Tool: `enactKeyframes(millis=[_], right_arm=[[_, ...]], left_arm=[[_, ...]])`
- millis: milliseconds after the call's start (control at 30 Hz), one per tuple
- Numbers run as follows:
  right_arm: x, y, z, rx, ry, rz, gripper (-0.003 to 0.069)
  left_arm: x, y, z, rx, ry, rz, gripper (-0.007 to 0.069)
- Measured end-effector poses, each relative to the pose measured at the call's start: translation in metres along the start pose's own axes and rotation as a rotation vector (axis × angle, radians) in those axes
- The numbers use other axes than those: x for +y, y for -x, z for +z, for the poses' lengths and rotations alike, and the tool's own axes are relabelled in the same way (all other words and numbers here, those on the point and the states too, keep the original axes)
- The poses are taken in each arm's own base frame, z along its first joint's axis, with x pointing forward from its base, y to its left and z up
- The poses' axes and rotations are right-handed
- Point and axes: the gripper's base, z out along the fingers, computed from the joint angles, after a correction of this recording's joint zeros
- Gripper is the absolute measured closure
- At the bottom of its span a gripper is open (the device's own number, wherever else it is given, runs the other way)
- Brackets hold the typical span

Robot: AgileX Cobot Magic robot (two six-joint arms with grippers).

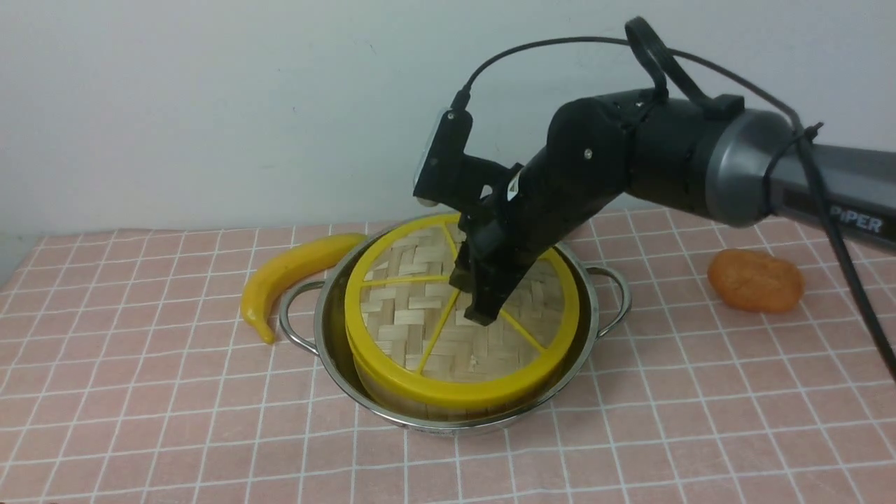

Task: Place the steamer in the pot on the pink tablecloth, and put the lid on the steamer.
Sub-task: 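Place the bamboo steamer lid onto the steamer basket in the pot with the right gripper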

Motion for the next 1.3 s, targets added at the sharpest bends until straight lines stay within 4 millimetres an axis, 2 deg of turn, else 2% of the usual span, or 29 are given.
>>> enactKeyframes(millis=[467,767,1300], right_arm=[[-0.006,0.013,-0.011,-0.034,-0.017,-0.031,0.0513],[-0.003,0.006,0.006,0.011,0.021,-0.023,0.0513],[-0.006,0.011,0.004,-0.008,0.008,-0.026,0.0513]], left_arm=[[0.0,0.0,0.0,0.0,0.0,0.0,0.0382],[0.0,0.0,0.0,0.0,0.0,0.0,0.0382],[0.0,0.0,0.0,0.0,0.0,0.0,0.0382]])
